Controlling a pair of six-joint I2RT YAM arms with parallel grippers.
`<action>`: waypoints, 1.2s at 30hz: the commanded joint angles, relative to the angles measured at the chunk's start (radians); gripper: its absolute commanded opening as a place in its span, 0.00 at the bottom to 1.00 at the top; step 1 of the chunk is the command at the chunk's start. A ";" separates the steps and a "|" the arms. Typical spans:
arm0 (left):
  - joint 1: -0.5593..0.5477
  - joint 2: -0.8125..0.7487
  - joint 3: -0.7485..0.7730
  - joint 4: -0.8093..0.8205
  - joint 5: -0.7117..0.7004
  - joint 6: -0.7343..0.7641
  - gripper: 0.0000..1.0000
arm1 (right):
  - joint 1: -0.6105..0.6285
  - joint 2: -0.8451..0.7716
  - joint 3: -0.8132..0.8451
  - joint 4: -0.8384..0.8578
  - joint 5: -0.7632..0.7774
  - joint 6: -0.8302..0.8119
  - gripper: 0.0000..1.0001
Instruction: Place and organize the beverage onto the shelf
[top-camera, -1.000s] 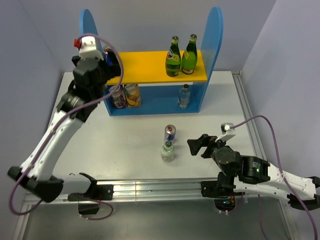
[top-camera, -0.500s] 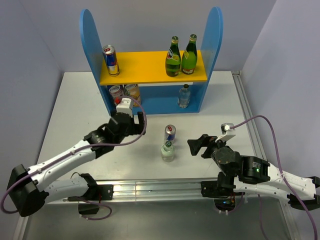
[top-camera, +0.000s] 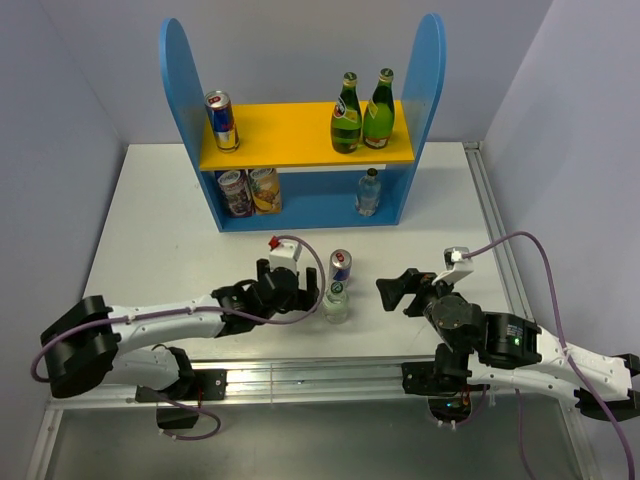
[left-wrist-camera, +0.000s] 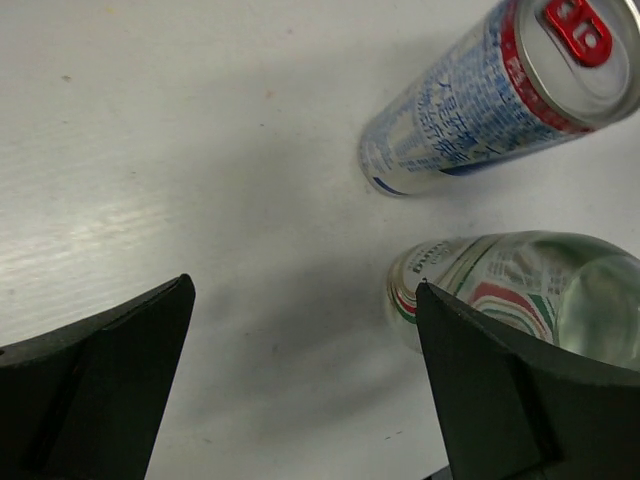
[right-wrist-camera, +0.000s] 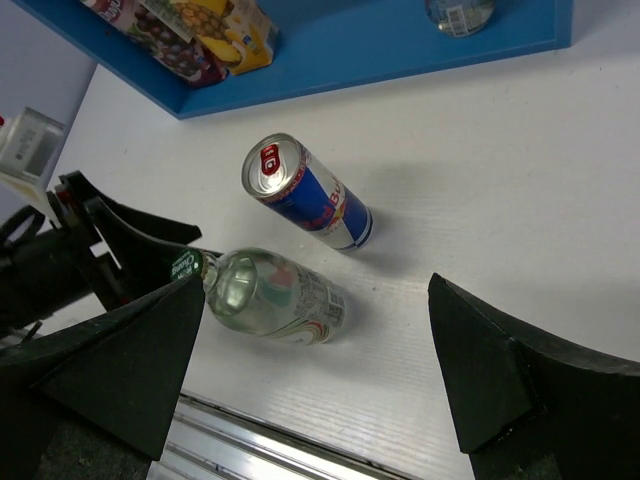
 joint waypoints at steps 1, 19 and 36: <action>-0.041 0.048 -0.010 0.117 -0.027 -0.058 0.99 | 0.008 -0.022 -0.013 -0.001 0.037 0.022 1.00; -0.136 0.275 0.141 0.171 -0.058 -0.058 0.99 | 0.008 -0.026 -0.018 0.002 0.044 0.024 1.00; -0.112 0.488 0.379 0.175 -0.148 0.054 0.99 | 0.013 -0.033 -0.022 0.010 0.035 0.016 1.00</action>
